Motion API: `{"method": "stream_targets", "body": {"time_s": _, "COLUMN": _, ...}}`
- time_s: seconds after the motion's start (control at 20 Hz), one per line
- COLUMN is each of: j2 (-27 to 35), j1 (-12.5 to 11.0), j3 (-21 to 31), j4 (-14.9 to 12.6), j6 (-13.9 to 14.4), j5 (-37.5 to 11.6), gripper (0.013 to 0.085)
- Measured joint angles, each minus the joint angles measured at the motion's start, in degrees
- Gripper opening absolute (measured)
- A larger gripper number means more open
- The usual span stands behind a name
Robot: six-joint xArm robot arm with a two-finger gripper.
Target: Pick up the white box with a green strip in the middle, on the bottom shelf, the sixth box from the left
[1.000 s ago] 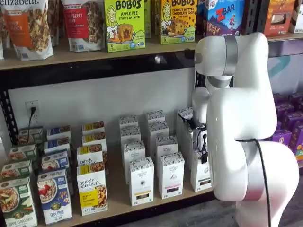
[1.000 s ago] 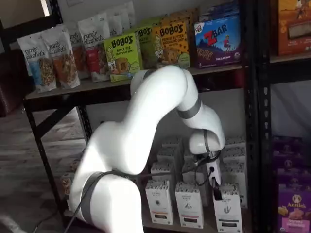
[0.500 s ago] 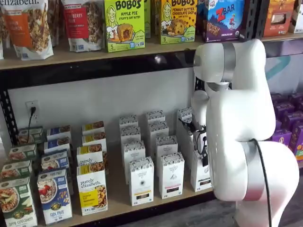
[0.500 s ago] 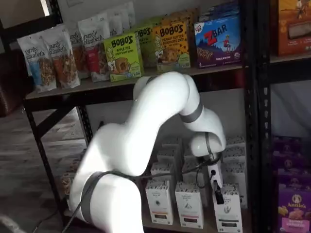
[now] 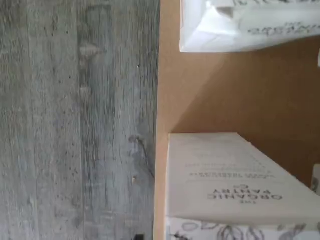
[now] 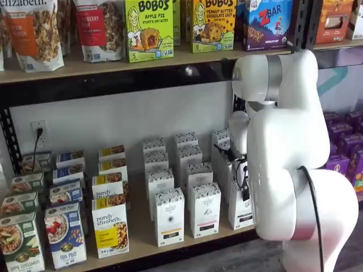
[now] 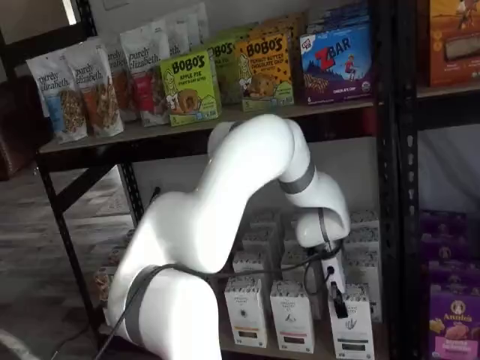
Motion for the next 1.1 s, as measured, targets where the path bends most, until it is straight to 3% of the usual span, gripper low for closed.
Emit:
{"method": "stream_targets", "body": {"time_s": 0.05, "j2": 0.0, "j1": -0.1, "j3": 0.0, "j4": 0.2, "j6": -0.2, "j5": 0.0, "gripper": 0.077}}
{"method": "stream_targets", "body": {"time_s": 0.25, "j2": -0.2, "j1": -0.3, "j3": 0.0, "j4": 0.4, "j6": -0.7, "j5": 0.1, "gripper": 0.065}}
{"method": "stream_targets", "body": {"time_s": 0.45, "j2": -0.2, "j1": -0.3, "j3": -0.3, "j4": 0.3, "j6": -0.6, "j5": 0.9, "gripper": 0.065}}
{"method": "stream_targets", "body": {"time_s": 0.55, "j2": -0.3, "j1": -0.3, "j3": -0.4, "j4": 1.1, "j6": -1.3, "j5": 1.4, "gripper": 0.057}}
{"method": "stream_targets", "body": {"time_s": 0.75, "j2": -0.6, "j1": -0.3, "j3": -0.1, "j4": 1.3, "j6": -1.5, "j5": 1.4, "gripper": 0.049}}
{"method": "stream_targets", "body": {"time_s": 0.95, "j2": -1.3, "j1": -0.4, "j3": 1.3, "j4": -1.3, "j6": 0.8, "j5": -0.1, "gripper": 0.049}}
{"method": "stream_targets", "body": {"time_s": 1.1, "j2": -2.4, "j1": -0.3, "j3": 3.3, "j4": -1.5, "j6": 1.2, "j5": -1.2, "gripper": 0.049}}
